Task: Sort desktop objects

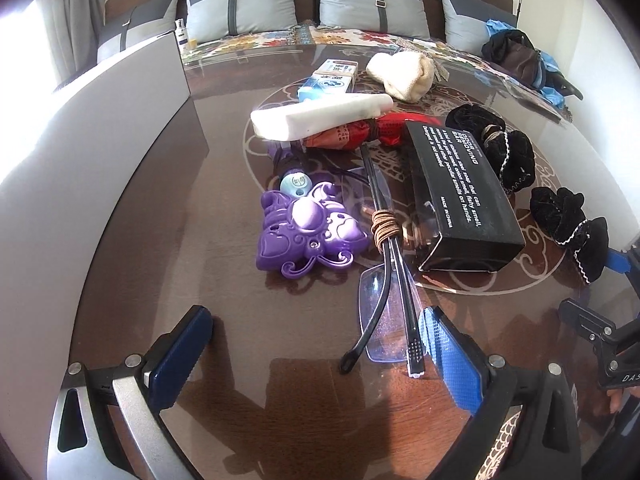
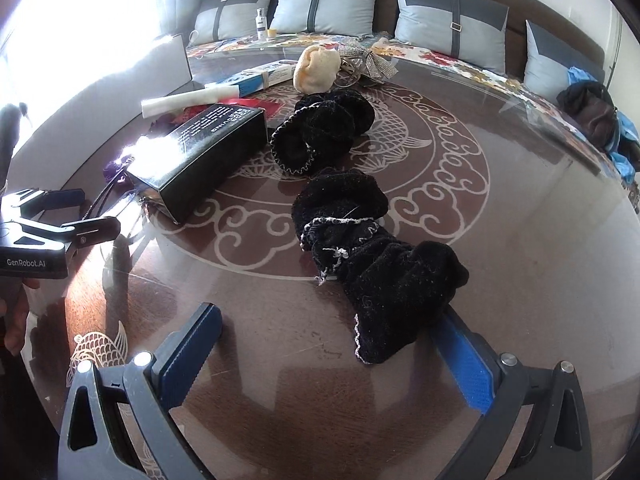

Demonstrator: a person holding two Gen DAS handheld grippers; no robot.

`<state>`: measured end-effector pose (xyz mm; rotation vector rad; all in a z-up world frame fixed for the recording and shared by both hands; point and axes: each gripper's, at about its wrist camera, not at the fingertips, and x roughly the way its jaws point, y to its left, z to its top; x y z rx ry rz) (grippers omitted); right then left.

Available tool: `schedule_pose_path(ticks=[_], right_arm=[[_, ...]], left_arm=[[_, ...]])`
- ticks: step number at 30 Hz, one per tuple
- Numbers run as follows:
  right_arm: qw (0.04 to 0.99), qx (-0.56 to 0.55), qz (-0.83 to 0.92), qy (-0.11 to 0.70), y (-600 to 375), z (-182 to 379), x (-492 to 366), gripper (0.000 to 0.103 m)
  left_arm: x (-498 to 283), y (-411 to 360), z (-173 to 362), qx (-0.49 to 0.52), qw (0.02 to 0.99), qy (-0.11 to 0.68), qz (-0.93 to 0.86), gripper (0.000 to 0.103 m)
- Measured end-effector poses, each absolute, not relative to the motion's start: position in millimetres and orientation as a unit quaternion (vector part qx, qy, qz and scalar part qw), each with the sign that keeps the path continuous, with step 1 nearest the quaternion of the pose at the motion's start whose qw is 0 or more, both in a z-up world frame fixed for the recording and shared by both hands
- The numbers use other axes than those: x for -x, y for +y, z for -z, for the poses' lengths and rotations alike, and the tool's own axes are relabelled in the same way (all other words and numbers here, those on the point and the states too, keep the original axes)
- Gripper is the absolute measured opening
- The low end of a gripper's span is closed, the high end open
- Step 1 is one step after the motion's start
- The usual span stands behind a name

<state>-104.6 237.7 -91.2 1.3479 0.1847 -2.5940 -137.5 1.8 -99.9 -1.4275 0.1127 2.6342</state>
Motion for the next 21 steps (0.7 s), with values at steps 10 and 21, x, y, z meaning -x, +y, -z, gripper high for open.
schedule_pose_path(ticks=[10, 21], right_arm=[[0.107, -0.458, 0.881, 0.062, 237.8, 91.3, 105.6, 0.103], [0.107, -0.457, 0.881, 0.061, 238.0, 91.4, 105.1, 0.103]], left_arm=[[141.1, 0.3, 100.9, 0.46, 0.075, 0.037, -0.884, 0.103], [140.5, 1.0, 101.0, 0.459, 0.074, 0.037, -0.885, 0.103]])
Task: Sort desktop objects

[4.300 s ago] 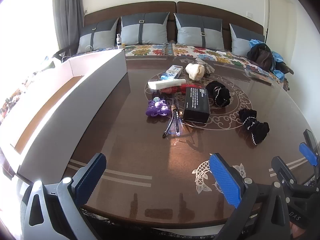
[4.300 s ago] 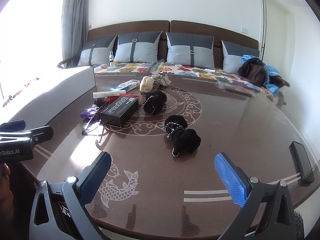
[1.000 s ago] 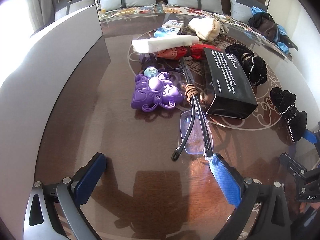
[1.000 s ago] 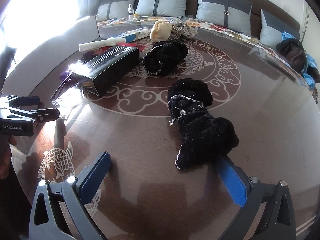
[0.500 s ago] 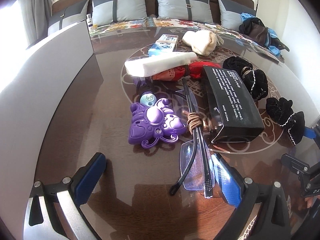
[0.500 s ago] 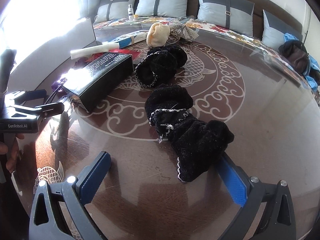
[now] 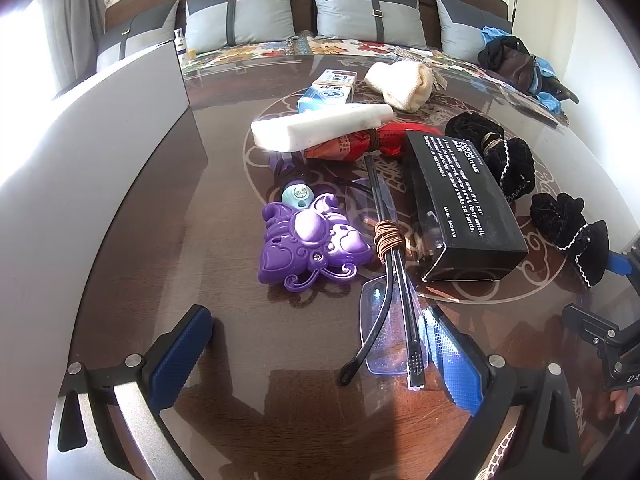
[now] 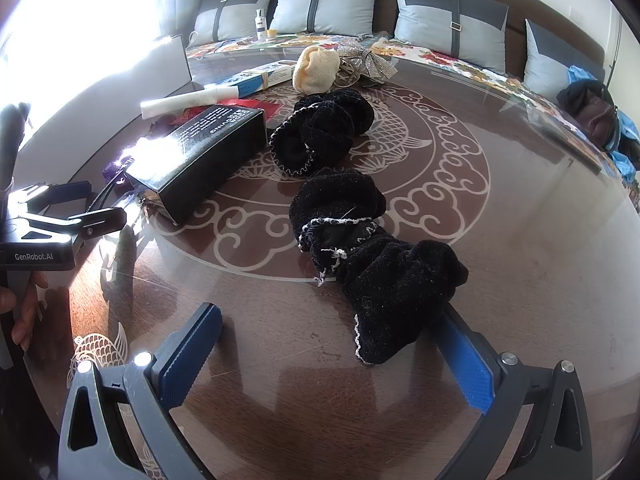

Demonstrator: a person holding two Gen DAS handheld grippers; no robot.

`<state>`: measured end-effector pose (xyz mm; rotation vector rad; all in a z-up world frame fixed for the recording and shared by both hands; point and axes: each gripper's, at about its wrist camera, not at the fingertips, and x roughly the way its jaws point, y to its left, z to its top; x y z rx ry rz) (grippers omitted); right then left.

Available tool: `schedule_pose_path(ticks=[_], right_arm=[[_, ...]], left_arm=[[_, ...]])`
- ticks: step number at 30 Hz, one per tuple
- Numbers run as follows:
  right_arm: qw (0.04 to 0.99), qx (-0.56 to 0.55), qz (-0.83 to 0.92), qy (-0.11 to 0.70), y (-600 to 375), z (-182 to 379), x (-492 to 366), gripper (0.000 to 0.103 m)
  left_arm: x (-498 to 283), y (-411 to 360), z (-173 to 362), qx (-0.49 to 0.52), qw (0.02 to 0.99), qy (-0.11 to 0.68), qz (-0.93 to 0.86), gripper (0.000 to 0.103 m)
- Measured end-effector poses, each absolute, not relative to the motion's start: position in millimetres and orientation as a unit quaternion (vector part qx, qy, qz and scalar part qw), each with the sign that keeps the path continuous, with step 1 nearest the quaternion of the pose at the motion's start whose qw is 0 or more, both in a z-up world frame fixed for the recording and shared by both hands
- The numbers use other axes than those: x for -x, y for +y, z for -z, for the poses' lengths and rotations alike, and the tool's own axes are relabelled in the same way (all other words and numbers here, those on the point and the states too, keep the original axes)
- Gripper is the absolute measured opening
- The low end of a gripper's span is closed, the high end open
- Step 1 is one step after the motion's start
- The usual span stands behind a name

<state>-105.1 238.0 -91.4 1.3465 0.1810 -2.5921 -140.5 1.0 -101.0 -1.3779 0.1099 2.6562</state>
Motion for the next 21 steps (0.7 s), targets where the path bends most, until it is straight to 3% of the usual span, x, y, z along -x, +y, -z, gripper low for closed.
schedule_pose_path(ticks=[21], right_arm=[[0.113, -0.453, 0.882, 0.066, 237.9, 92.2, 105.7, 0.103]], left_arm=[[140.0, 1.2, 101.2, 0.459, 0.074, 0.036, -0.885, 0.103]])
